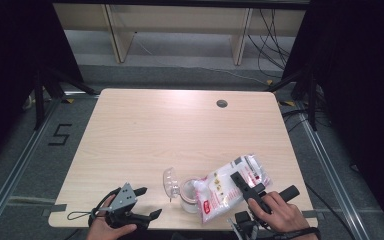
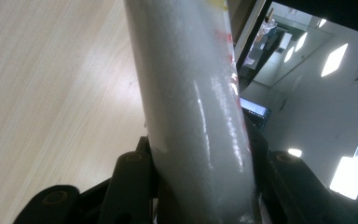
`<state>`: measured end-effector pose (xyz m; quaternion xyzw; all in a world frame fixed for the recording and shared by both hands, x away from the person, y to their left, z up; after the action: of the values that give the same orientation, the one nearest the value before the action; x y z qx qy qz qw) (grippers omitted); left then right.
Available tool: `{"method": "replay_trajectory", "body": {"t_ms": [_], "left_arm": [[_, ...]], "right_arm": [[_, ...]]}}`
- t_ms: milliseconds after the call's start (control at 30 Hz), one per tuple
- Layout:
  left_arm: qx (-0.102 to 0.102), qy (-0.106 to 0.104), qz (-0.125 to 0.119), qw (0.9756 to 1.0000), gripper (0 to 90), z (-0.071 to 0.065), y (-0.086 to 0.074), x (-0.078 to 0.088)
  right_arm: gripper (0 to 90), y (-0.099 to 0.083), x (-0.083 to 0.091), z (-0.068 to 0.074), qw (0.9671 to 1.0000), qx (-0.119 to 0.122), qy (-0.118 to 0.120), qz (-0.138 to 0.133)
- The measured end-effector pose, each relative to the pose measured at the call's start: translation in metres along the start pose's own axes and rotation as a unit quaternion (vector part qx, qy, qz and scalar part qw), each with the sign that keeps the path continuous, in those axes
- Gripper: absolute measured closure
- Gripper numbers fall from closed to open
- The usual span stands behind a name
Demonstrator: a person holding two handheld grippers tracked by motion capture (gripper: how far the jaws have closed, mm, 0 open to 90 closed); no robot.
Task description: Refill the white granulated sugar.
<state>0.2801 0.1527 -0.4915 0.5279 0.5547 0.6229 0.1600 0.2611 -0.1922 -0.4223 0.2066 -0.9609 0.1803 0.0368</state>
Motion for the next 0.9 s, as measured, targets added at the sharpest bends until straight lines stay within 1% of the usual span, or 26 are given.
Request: {"method": "replay_trajectory", "body": {"t_ms": [133, 167, 267, 300, 333, 467, 500, 567, 700, 833, 867, 900], "left_arm": [[0.000, 0.000, 0.001, 1.0000, 15.9, 0.0000, -0.0001, 0.0001], [-0.004, 0.000, 0.004, 1.0000, 15.9, 0.0005, 0.0000, 0.0005], [-0.003, 0.000, 0.004, 1.0000, 15.9, 0.0004, 0.0000, 0.0005], [0.000, 0.000, 0.000, 1.0000, 15.9, 0.0000, -0.0001, 0.0000], [0.000, 0.000, 0.001, 1.0000, 15.9, 0.0001, -0.0001, 0.0001], [0.000, 0.001, 0.000, 1.0000, 15.9, 0.0001, 0.0000, 0.0001], [-0.001, 0.001, 0.003, 1.0000, 15.9, 0.0005, 0.0000, 0.0005], [-0.003, 0.005, 0.007, 1.0000, 15.8, 0.0012, -0.0002, 0.0012], [0.000, 0.002, 0.004, 1.0000, 15.8, 0.0005, -0.0002, 0.0007], [-0.001, 0.002, 0.004, 1.0000, 15.8, 0.0005, -0.0001, 0.0008], [-0.004, 0.001, 0.004, 1.0000, 15.8, 0.0009, 0.0001, 0.0010], [-0.002, 0.001, 0.005, 1.0000, 15.8, 0.0006, -0.0001, 0.0008]], "right_arm": [[65.7, -0.0005, 0.0002, 0.0000, 1.0000, 0.000, 0.000, 0.002], [65.7, -0.0006, 0.0001, -0.0001, 1.0000, 0.001, 0.000, 0.001], [65.7, -0.0008, 0.0000, 0.0000, 1.0000, 0.001, 0.000, 0.001], [65.7, -0.0009, 0.0001, 0.0001, 1.0000, 0.001, 0.000, 0.001], [65.8, -0.0009, 0.0001, -0.0005, 1.0000, 0.003, 0.004, 0.003], [65.9, -0.0011, 0.0002, 0.0001, 1.0000, 0.001, 0.003, 0.003], [66.0, -0.0012, 0.0002, 0.0011, 1.0000, -0.005, 0.004, 0.005], [66.0, -0.0011, 0.0000, -0.0002, 1.0000, 0.002, 0.003, 0.002], [66.3, -0.0012, 0.0000, -0.0002, 1.0000, 0.001, 0.003, 0.002], [66.9, -0.0011, 0.0006, -0.0001, 1.0000, 0.001, 0.005, 0.005], [67.0, -0.0012, 0.0003, -0.0003, 1.0000, 0.001, 0.004, 0.003], [67.0, -0.0014, 0.0001, -0.0003, 1.0000, 0.001, 0.004, 0.002]]}}
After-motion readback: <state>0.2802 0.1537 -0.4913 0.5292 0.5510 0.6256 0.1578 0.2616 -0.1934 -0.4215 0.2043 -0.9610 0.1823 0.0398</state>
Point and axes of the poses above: each handheld gripper's, and its own axes: x roughly backward along the jaws, y roughly out of its top, z roughly to its left, the point moved 1 cm from there along -x, roughly forward along the jaws, and after that the axes turned 8 degrees about -y, right-handed, at the moved point
